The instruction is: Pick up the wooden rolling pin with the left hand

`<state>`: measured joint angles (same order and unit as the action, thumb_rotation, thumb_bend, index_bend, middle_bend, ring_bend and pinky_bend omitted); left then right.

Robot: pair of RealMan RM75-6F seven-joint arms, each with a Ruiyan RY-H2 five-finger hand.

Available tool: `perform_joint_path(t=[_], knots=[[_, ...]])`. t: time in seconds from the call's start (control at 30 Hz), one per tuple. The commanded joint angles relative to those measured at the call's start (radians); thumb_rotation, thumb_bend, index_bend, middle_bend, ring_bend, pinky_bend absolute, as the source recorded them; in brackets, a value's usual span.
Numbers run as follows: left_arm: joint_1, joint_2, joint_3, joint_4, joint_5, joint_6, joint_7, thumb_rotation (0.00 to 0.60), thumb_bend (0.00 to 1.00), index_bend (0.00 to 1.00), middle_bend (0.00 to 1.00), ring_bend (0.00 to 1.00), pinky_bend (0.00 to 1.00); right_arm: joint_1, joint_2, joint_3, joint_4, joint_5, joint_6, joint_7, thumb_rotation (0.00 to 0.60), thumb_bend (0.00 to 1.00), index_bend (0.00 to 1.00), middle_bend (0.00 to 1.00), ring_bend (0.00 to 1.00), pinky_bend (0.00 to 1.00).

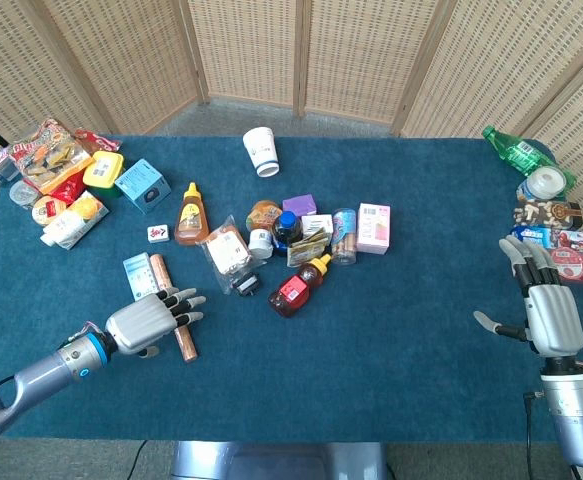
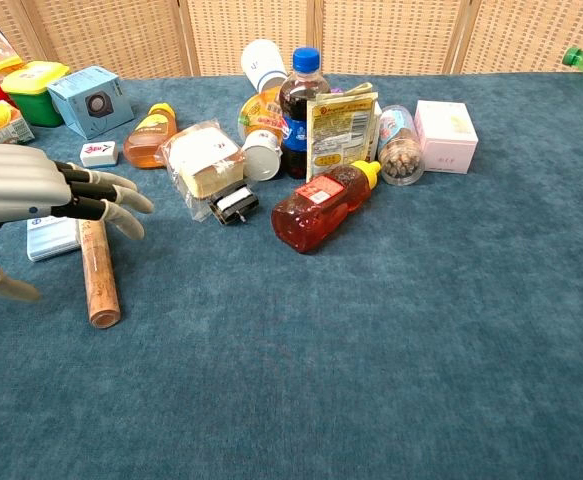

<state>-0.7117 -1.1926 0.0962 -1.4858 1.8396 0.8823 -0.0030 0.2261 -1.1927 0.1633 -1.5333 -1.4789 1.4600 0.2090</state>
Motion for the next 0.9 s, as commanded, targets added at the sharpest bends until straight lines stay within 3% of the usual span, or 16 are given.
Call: perform_joint_path(t=[0.03,0.27,0.9], knots=[[-0.008,-0.003,0.002,-0.003,-0.005,-0.006,0.007,0.600,0.34,0.24,0.00,0.00,0.22,0.000,0.000,0.000,0.000,0.001,0.000,0.001,0.600,0.00,0.00,0.00,0.00,0.00],[-0.025,-0.005,0.017,-0.008,-0.008,-0.017,0.025,0.600,0.56,0.24,0.00,0.00,0.22,0.000,0.001,0.001,0.001,0.001,-0.002,0.007,0.600,0.00,0.00,0.00,0.00,0.00],[-0.055,-0.008,0.051,0.009,0.008,-0.017,0.085,0.600,0.53,0.23,0.00,0.00,0.19,-0.001,0.001,0.000,-0.001,0.002,-0.004,0.006,0.600,0.00,0.00,0.00,0.00,0.00]])
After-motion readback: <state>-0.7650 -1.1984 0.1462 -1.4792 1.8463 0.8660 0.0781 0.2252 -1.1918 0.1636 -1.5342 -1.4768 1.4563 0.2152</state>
